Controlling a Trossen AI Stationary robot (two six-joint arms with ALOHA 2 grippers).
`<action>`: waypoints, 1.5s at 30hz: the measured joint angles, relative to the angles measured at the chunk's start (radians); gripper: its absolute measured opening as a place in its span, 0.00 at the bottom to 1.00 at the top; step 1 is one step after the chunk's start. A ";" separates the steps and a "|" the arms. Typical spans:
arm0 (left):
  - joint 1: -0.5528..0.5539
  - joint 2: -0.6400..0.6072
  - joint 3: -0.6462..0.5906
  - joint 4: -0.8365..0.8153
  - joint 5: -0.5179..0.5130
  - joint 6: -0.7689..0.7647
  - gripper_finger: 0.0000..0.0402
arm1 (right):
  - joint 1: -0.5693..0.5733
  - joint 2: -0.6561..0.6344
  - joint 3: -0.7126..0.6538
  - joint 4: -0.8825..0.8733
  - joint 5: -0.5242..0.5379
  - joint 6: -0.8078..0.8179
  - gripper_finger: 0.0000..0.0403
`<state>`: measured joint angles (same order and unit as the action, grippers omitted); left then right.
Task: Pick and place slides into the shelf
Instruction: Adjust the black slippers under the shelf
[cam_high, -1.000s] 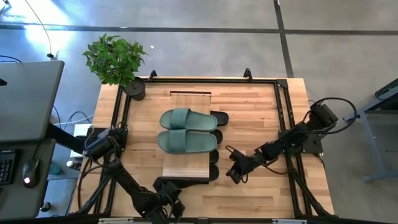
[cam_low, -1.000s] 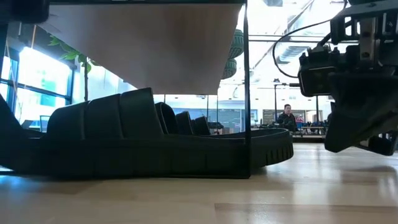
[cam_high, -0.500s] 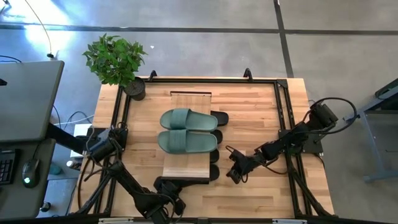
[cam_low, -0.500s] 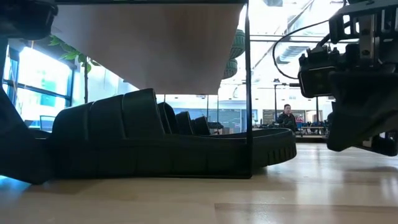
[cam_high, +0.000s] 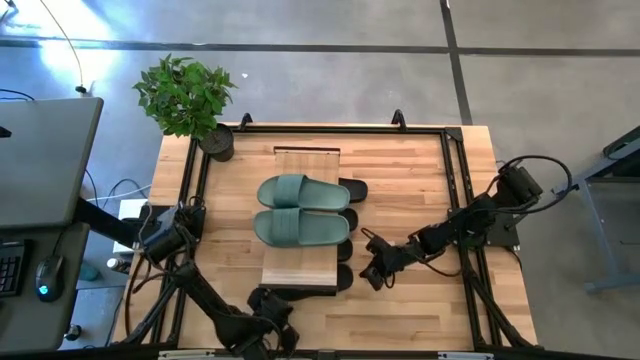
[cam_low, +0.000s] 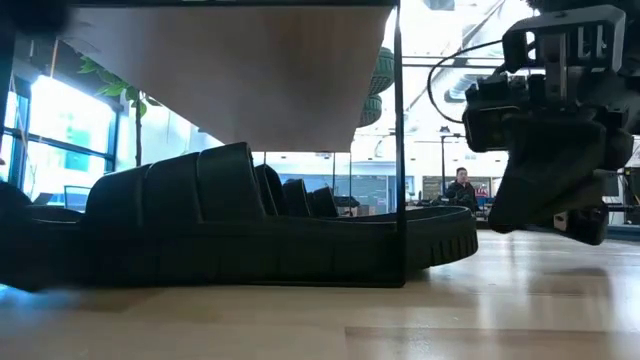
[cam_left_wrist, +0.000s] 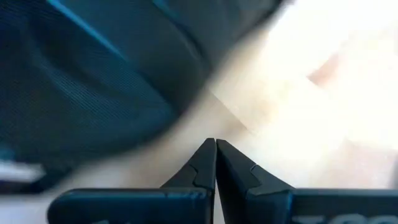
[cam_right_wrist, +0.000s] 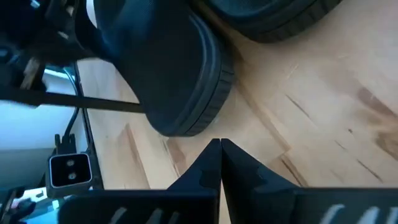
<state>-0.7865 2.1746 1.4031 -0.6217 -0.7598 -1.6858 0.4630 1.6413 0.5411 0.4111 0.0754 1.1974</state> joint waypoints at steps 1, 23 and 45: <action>-0.009 0.000 0.014 0.000 0.004 0.019 0.00 | -0.005 0.000 0.000 0.001 -0.001 0.000 0.00; -0.084 -0.003 0.342 -0.392 -0.146 0.031 0.00 | -0.011 0.026 0.000 0.024 0.053 0.000 0.00; -0.112 -0.006 0.532 -0.951 -0.210 -0.256 0.00 | 0.030 0.056 0.034 -0.085 0.082 0.068 0.00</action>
<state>-0.8988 2.1689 1.9347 -1.5725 -0.9696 -1.9420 0.4931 1.6971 0.5753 0.3258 0.1569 1.2654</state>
